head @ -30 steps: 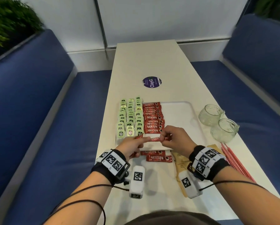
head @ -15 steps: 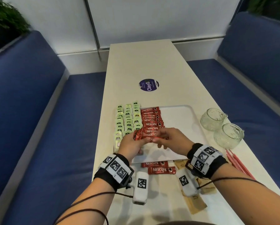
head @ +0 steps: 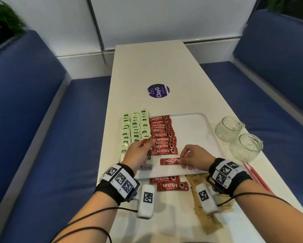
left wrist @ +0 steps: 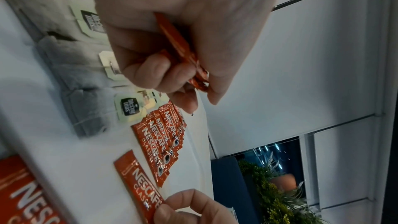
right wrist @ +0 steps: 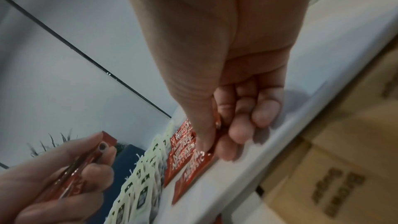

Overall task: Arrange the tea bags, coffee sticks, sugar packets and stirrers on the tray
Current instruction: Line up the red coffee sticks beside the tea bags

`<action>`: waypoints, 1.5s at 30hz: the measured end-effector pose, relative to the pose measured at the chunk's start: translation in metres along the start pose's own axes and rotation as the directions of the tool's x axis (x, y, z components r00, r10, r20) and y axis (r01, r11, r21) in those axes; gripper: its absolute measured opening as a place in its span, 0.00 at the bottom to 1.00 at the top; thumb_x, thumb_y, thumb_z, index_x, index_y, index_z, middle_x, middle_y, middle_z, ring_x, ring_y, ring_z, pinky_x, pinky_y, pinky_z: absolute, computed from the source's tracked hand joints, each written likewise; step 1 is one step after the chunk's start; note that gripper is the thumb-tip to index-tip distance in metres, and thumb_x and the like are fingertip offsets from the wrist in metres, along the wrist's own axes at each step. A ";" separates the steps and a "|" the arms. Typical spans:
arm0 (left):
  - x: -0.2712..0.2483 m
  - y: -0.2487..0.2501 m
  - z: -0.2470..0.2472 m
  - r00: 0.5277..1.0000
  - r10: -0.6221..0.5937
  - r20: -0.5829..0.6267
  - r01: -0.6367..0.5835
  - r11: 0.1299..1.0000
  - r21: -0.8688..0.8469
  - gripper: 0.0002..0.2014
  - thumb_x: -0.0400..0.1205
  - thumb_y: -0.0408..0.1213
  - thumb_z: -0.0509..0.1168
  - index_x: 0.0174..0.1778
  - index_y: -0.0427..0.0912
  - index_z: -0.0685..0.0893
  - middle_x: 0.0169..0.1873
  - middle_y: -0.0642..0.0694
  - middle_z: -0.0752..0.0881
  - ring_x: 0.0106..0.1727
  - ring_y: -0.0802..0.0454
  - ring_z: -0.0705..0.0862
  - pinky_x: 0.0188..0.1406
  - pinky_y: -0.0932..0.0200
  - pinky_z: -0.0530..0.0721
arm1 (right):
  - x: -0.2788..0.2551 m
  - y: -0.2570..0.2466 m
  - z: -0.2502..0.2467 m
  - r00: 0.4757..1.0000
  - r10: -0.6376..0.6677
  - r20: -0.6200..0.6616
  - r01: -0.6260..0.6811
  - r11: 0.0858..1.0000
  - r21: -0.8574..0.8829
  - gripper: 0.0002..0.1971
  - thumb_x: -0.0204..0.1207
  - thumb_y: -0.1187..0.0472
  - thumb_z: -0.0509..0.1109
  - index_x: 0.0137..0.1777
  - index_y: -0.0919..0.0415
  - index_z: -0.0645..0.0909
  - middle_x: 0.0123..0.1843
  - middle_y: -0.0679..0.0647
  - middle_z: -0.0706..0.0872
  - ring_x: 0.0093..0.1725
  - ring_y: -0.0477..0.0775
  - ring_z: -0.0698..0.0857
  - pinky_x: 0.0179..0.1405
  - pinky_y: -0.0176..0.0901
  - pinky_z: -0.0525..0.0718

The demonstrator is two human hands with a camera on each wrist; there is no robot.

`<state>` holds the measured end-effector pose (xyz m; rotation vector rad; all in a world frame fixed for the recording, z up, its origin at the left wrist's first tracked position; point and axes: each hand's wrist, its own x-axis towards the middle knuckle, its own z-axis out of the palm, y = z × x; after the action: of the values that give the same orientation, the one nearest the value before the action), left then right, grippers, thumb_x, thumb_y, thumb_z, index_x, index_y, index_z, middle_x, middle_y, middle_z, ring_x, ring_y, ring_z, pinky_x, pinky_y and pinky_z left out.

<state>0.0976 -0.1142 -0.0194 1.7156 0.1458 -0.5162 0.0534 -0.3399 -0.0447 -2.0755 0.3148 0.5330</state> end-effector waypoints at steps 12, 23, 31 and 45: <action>-0.008 0.002 0.000 0.997 -0.075 0.017 0.076 0.996 -0.056 0.10 0.87 0.37 0.57 0.54 0.38 0.82 0.37 0.46 0.84 0.22 0.55 0.71 0.17 0.64 0.71 | 0.013 -0.025 0.010 0.997 0.050 -0.056 -0.054 0.996 -0.069 0.12 0.73 0.57 0.79 0.41 0.58 0.77 0.35 0.58 0.91 0.24 0.50 0.82 0.27 0.38 0.80; -0.016 0.003 0.001 0.967 0.013 0.256 -0.009 1.000 -0.013 0.08 0.85 0.37 0.67 0.56 0.37 0.84 0.38 0.43 0.91 0.29 0.47 0.86 0.29 0.55 0.87 | 0.012 -0.027 -0.001 0.958 -0.066 -0.279 0.056 0.997 -0.044 0.24 0.73 0.32 0.68 0.46 0.56 0.81 0.36 0.49 0.86 0.34 0.48 0.84 0.37 0.44 0.81; -0.015 0.008 0.006 0.964 -0.012 0.267 -0.016 0.995 0.102 0.13 0.85 0.43 0.66 0.55 0.35 0.85 0.43 0.40 0.93 0.29 0.53 0.85 0.26 0.61 0.83 | -0.001 -0.050 0.011 0.956 -0.274 -0.104 0.293 0.903 0.314 0.10 0.80 0.60 0.71 0.51 0.68 0.85 0.29 0.54 0.82 0.23 0.48 0.79 0.26 0.37 0.78; -0.023 0.007 0.005 0.994 0.023 0.108 -0.028 0.999 0.039 0.09 0.79 0.36 0.74 0.54 0.50 0.90 0.33 0.52 0.91 0.27 0.54 0.80 0.49 0.42 0.88 | -0.022 -0.042 0.002 0.947 -0.285 -0.149 0.322 0.839 0.440 0.12 0.73 0.66 0.77 0.54 0.70 0.82 0.39 0.62 0.87 0.31 0.51 0.85 0.35 0.40 0.87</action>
<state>0.0781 -0.1160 -0.0044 1.7220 0.0364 -0.5950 0.0516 -0.3161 -0.0037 -1.6378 0.1311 0.1597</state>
